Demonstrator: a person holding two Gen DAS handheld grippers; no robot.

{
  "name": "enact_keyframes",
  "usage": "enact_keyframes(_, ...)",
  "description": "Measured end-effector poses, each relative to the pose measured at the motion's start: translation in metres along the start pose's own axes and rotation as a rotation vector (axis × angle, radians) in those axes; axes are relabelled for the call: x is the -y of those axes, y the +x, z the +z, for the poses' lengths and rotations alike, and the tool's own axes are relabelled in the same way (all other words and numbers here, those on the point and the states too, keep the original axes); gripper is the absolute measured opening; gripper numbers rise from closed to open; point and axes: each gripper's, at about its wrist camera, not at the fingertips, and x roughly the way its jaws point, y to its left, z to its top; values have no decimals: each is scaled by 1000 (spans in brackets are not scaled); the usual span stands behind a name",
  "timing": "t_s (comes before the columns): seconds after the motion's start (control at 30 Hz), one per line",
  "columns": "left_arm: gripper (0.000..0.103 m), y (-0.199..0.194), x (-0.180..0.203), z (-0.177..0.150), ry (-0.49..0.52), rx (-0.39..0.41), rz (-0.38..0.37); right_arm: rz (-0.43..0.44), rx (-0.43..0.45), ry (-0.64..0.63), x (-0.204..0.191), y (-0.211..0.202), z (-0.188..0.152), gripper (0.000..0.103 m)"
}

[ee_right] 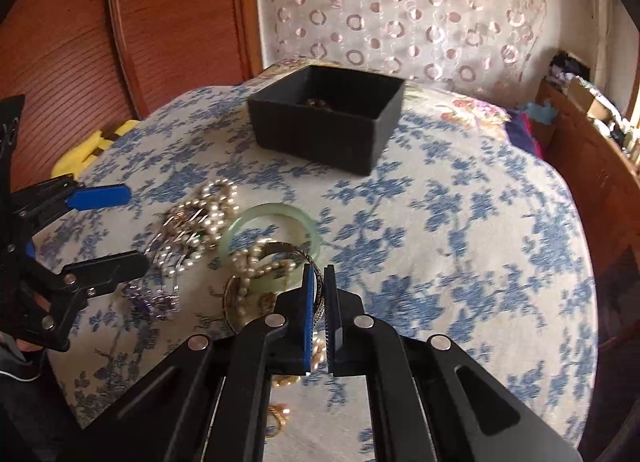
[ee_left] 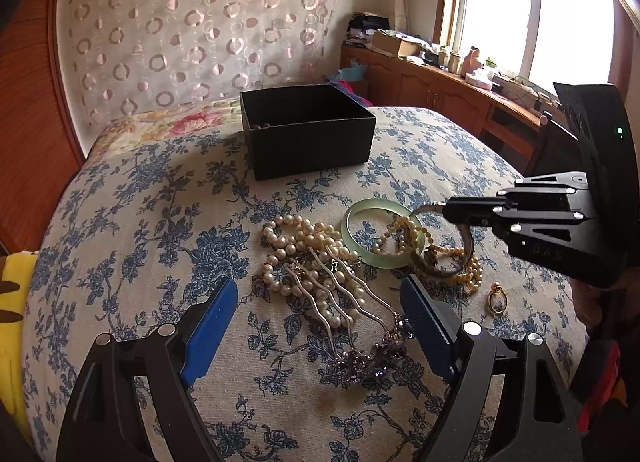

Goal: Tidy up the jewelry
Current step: 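Return the right gripper to the pile and grasp the dark metal bangle, then grasp the purple crystal hairpins with the left gripper while the right holds the bangle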

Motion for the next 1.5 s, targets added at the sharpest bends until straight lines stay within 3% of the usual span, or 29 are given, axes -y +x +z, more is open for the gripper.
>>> enact_keyframes(0.3, 80, 2, 4, -4, 1, -22, -16, -79, 64, 22, 16, -15, 6, 5)
enact_keyframes(0.77, 86, 15, 16, -14, -7, -81, -22, -33, 72, 62, 17, -19, -3, 6)
enact_keyframes(1.1, 86, 25, 21, -14, 23, -131, 46, -13, 77, 61, 13, -18, -3, 6)
enact_keyframes(1.2, 76, 19, 19, -16, 14, -122, 21, -9, 80, 60, 13, -18, -3, 6)
enact_keyframes(1.3, 57, 13, 17, -20, 4, -112, 19, -7, 79, 55, 12, -18, -4, 6)
enact_keyframes(1.5, 55, 2, 11, -23, -13, -105, -23, -3, 76, 52, 11, -17, -3, 6)
